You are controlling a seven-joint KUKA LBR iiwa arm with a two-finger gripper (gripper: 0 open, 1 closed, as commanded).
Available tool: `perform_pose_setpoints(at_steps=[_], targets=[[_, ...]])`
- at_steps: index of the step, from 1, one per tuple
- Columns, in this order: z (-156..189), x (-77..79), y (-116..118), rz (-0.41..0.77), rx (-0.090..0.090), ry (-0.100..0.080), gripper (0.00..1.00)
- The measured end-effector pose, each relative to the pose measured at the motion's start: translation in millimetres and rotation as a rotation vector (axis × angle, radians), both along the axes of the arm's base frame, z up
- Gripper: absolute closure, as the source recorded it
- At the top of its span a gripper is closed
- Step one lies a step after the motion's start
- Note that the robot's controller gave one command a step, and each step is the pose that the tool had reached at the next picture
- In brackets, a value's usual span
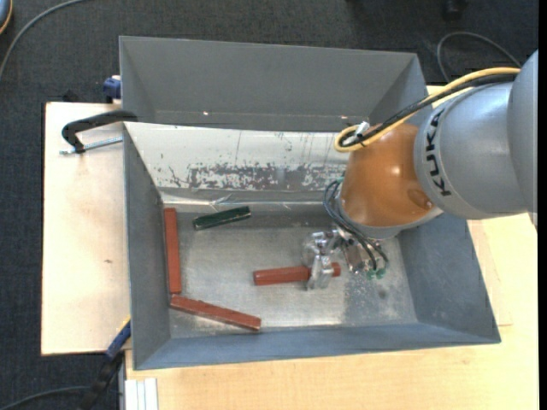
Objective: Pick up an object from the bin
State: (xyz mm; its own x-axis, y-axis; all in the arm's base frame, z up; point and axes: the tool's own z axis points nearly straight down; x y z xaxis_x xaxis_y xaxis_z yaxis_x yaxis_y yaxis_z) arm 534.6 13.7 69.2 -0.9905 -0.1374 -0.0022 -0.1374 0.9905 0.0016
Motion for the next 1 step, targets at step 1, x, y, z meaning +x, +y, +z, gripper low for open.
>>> perform_pose_setpoints(at_steps=[1], targets=[[19.9,1.7,0.8,0.0,0.0,-0.005,1.0]])
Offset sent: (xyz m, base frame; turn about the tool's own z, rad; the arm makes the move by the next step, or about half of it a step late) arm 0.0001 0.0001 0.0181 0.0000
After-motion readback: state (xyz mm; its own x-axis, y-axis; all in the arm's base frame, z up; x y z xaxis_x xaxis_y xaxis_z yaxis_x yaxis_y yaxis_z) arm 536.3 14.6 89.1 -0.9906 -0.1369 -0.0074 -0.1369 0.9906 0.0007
